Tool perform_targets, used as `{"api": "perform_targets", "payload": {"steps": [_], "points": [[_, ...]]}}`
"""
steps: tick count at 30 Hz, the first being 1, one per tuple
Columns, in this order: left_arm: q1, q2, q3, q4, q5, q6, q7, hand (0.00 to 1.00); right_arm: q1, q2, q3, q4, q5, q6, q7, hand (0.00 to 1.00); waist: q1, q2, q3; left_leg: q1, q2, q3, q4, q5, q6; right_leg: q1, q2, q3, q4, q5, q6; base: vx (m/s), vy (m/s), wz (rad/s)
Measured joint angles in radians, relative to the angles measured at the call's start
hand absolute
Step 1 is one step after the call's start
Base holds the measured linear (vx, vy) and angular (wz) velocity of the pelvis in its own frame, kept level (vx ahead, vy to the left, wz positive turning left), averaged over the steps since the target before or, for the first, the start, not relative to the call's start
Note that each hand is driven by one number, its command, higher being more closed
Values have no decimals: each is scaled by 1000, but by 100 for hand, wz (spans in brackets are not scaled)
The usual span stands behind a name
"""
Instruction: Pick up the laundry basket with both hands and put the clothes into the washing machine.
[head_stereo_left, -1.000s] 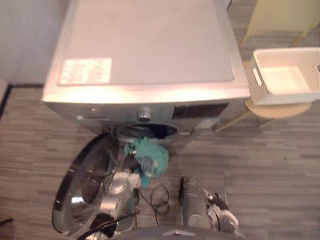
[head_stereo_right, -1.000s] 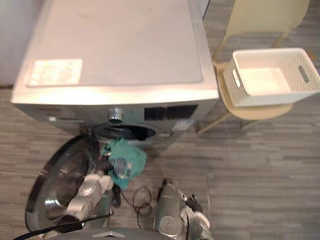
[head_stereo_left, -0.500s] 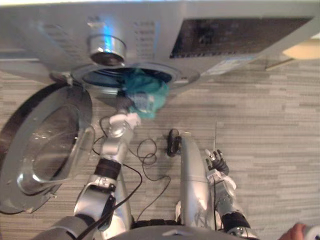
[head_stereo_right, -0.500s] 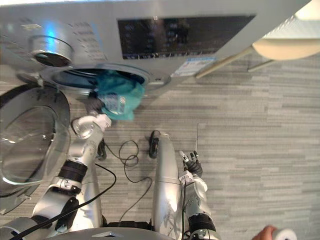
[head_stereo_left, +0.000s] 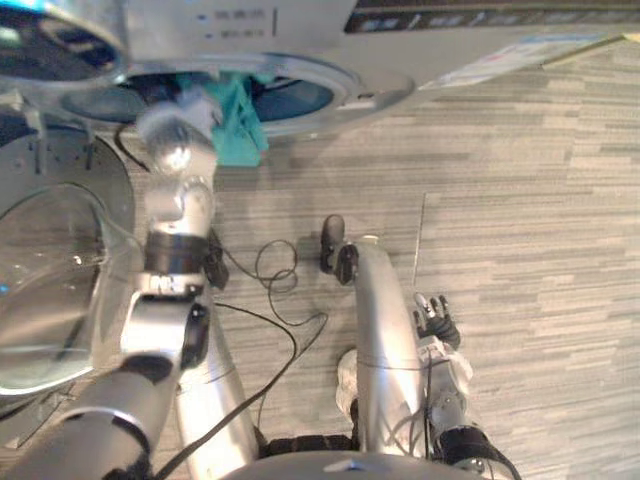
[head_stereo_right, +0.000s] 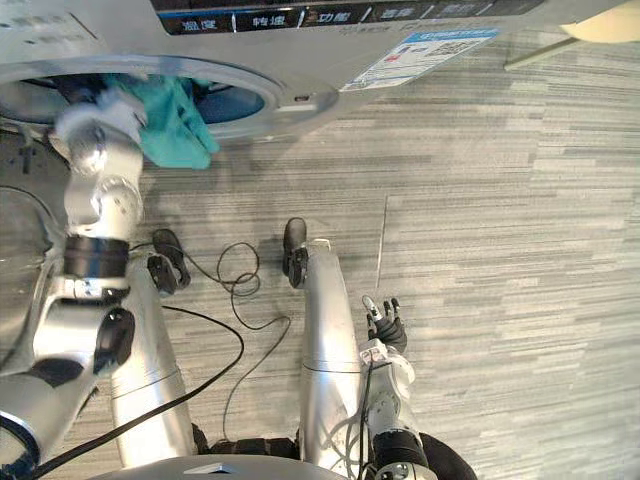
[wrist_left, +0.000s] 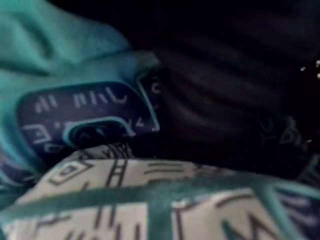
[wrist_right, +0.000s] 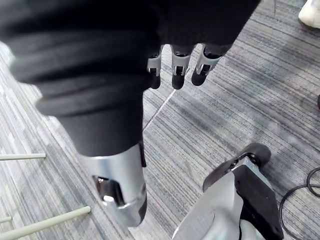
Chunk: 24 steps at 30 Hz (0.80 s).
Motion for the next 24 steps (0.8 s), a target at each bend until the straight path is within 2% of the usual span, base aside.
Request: {"api": "perform_targets", "payload": {"steps": [7, 10, 12, 14, 15, 17, 18, 19, 22, 24], "points": [[-277, 159, -47, 71, -27, -27, 14, 100, 2, 1, -2, 13, 26, 0, 6, 0, -9, -3, 2, -26, 30, 5, 10, -3, 4, -23, 27, 3, -26, 26, 2, -3, 22, -18], [-359, 195, -118, 120, 37, -22, 14, 100, 6, 0, -12, 43, 55, 0, 7, 0, -10, -3, 2, -44, 33, 9, 15, -3, 4, -45, 38, 12, -30, 38, 4, -7, 17, -13], [-384, 212, -174, 122, 103, -9, 19, 100, 12, 1, -15, 52, 71, 0, 9, 0, -10, -3, 2, -54, 34, 10, 16, -3, 4, -54, 39, 14, -33, 43, 5, -2, 19, -9], [-418, 224, -269, 116, 242, 16, 34, 100, 17, 1, -22, 69, 72, 0, 31, 0, -12, -3, 2, -59, 34, 11, 18, -3, 5, -60, 40, 16, -34, 45, 5, 2, 19, -5], [-422, 228, -292, 112, 282, 24, 38, 100, 17, 1, -22, 74, 72, 0, 39, 0, -13, -3, 2, -59, 34, 11, 18, -3, 5, -60, 40, 16, -34, 45, 5, 0, 0, 0], [-425, 241, -347, 101, 468, 43, 41, 100, 19, 1, -22, 79, 77, -1, 48, 0, -15, -3, 2, -64, 34, 8, 19, -3, 5, -62, 40, 14, -35, 45, 5, 0, 0, 0], [-425, 241, -356, 101, 504, 48, 42, 100, 19, 1, -22, 79, 77, -1, 49, 0, -15, -3, 2, -67, 34, 7, 20, -3, 5, -63, 40, 13, -35, 45, 5, 0, 0, 0], [-424, 238, -384, 110, 591, 69, 39, 0, 21, 0, -22, 79, 78, -3, 51, 0, -14, -4, 2, -76, 35, 3, 26, -3, 6, -68, 39, 9, -32, 45, 5, 0, 0, 0], [-424, 225, -394, 180, 659, 85, 34, 0, 22, 0, -20, 79, 80, -4, 51, 0, -16, -4, 2, -79, 35, 5, 31, -5, 9, -71, 39, 13, -31, 48, 8, 0, 0, 0], [-423, 209, -391, 244, 658, 110, 19, 0, 22, -1, -18, 80, 86, -7, 52, 0, -17, -4, 2, -79, 35, 7, 31, -5, 9, -73, 39, 15, -32, 50, 9, 0, 0, 0]]}}
